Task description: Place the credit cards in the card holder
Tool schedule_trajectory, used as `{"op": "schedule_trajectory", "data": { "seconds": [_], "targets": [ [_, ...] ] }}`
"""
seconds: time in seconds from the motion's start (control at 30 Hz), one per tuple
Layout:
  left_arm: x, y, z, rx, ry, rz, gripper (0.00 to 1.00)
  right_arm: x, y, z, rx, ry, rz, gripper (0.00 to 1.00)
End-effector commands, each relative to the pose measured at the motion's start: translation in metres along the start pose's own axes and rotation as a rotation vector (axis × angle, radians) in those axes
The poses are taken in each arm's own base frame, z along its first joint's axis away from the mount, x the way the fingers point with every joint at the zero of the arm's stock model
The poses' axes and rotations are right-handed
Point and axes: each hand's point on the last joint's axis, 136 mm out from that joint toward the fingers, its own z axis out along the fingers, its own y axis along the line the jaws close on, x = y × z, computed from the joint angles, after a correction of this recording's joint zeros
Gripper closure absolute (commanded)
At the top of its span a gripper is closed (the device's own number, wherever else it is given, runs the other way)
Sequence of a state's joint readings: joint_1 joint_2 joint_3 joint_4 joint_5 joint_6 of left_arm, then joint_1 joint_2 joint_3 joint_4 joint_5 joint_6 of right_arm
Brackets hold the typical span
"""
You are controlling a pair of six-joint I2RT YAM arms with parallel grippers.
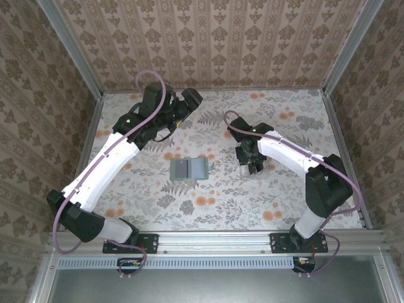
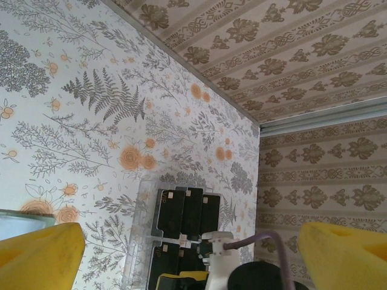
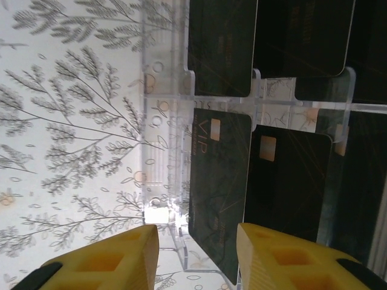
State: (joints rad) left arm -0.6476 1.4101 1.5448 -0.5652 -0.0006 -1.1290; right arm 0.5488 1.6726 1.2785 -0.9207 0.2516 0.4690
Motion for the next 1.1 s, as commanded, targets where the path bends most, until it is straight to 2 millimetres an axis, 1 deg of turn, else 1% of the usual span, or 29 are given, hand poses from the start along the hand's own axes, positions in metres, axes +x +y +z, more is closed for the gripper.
{"op": "schedule_trajectory", "data": {
  "seconds": [0.0, 0.13, 0.3, 0.5, 0.73, 1.0, 1.07],
  "targets": [
    [-0.015, -0.022, -0.011, 0.063, -0.054, 0.036, 0.0, 0.009, -0.012, 0.01, 0.069, 0.036, -0.036, 0.6],
    [-0.015, -0.02, -0.013, 0.061, -0.06, 0.038, 0.0, 0.009, -0.015, 0.013, 0.087, 0.037, -0.039, 0.6],
    [-0.012, -0.02, -0.009, 0.061, -0.044, 0.03, 0.0, 0.008, -0.014, 0.016, 0.09, 0.044, -0.045, 0.6],
    [-0.011, -0.021, -0.008, 0.068, -0.036, 0.025, 0.0, 0.003, -0.018, 0.012, 0.114, 0.023, -0.044, 0.6],
    [-0.01, -0.02, -0.003, 0.066, -0.025, 0.025, 0.0, 0.002, -0.021, 0.016, 0.144, 0.034, -0.059, 0.6],
    [-0.011, -0.02, -0.003, 0.068, -0.025, 0.033, 0.0, -0.001, -0.012, 0.024, 0.116, 0.046, -0.063, 0.61],
    [-0.012, -0.02, -0.003, 0.071, -0.026, 0.033, 0.0, -0.002, -0.01, 0.024, 0.106, 0.043, -0.061, 0.63]
  ]
}}
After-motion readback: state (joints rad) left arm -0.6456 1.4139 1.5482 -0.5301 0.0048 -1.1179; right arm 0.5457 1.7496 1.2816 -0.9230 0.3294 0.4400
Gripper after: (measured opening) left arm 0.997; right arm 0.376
